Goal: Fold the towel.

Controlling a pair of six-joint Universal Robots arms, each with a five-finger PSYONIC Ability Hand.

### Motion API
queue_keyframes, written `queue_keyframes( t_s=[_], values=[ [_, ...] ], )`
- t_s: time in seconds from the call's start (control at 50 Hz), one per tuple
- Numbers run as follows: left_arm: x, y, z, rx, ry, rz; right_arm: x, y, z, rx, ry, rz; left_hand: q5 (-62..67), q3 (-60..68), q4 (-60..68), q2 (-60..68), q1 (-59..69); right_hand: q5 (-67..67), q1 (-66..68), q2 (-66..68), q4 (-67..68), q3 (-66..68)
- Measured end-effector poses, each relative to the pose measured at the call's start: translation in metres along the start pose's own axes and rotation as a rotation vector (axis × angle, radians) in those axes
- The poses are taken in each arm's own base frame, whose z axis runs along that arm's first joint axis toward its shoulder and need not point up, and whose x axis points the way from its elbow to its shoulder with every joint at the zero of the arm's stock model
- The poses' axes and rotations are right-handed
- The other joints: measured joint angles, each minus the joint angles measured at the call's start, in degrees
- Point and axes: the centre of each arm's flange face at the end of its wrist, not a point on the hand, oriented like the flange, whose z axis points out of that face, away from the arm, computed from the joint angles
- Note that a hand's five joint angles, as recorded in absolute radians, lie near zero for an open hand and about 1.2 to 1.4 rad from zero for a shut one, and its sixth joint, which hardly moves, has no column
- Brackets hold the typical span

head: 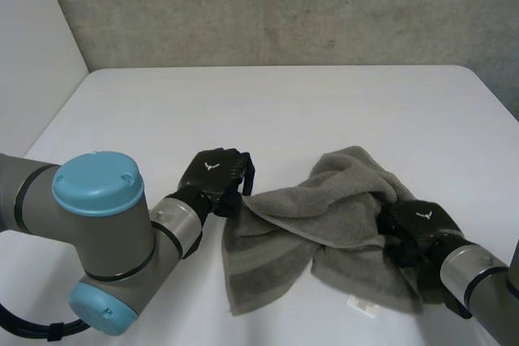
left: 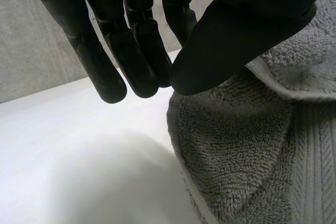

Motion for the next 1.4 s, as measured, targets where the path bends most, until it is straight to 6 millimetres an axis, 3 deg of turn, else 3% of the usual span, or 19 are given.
queue_keyframes(
  t_s=[0.1,0.3,0.36,0.42,0.46,0.5,0.68,0.88,1.18,1.24,1.26,1.3,1.4],
  values=[
    [0.000,0.000,0.000,0.000,0.000,0.000,0.006,-0.013,0.003,0.057,0.022,-0.022,0.0,0.0,0.0,0.0,0.0,0.4,0.0,0.0,0.0,0.0],
    [0.002,0.002,-0.001,0.001,0.006,-0.001,0.014,-0.072,-0.012,0.265,0.069,-0.092,-0.6,-1.1,-1.2,-1.5,-0.3,0.5,0.5,0.0,0.1,0.0],
    [0.002,0.005,0.000,0.002,0.008,-0.001,0.013,-0.081,-0.020,0.292,0.069,-0.102,-8.7,-9.2,-8.9,-9.4,-9.2,0.6,0.5,0.0,0.1,0.0],
    [0.002,0.007,0.001,0.000,0.008,-0.001,0.012,-0.085,-0.024,0.298,0.067,-0.111,-14.9,-15.4,-15.5,-16.3,-14.4,0.6,0.5,0.0,0.1,0.0],
    [0.002,0.008,0.002,-0.002,0.007,-0.002,0.012,-0.086,-0.027,0.295,0.067,-0.121,-26.3,-26.3,-26.6,-26.5,-26.9,0.6,0.5,0.0,0.1,0.0],
    [0.001,0.010,0.002,-0.005,0.004,-0.004,0.012,-0.087,-0.029,0.288,0.069,-0.137,-32.5,-32.6,-32.7,-33.1,-31.3,0.6,0.5,0.0,0.1,0.0],
    [-0.001,0.008,0.001,-0.007,-0.013,-0.024,0.027,-0.095,-0.042,0.273,0.147,-0.256,-37.9,-38.0,-38.2,-38.1,-36.6,0.6,0.5,0.0,0.1,0.0],
    [-0.002,0.002,-0.008,-0.021,-0.046,-0.127,0.035,-0.104,-0.051,0.274,0.146,-0.287,-37.7,-37.9,-38.0,-38.0,-36.6,0.6,0.5,0.0,0.1,0.0],
    [0.001,0.033,-0.005,-0.140,-0.049,-0.181,0.039,-0.116,-0.055,0.308,0.147,-0.293,-31.9,-32.0,-32.1,-32.0,-30.8,0.6,0.5,0.0,0.1,0.0],
    [0.002,0.036,-0.003,-0.147,-0.044,-0.179,0.039,-0.119,-0.057,0.310,0.148,-0.295,-23.8,-24.0,-24.0,-24.0,-21.8,0.6,0.5,0.0,0.1,0.0],
    [0.004,0.037,-0.002,-0.149,-0.038,-0.177,0.039,-0.123,-0.060,0.311,0.148,-0.296,-13.8,-13.9,-13.9,-12.9,-12.0,0.6,0.5,0.0,0.1,0.0],
    [0.005,0.036,-0.002,-0.145,-0.034,-0.175,0.039,-0.128,-0.063,0.315,0.148,-0.298,-6.3,-6.7,-6.8,-6.5,-4.6,0.6,0.5,0.0,0.1,0.0],
    [0.008,0.022,-0.002,-0.104,-0.025,-0.168,0.040,-0.146,-0.071,0.348,0.158,-0.311,-1.6,-1.4,-1.5,-1.4,-1.6,0.7,0.5,0.0,0.1,0.0]
  ],
)
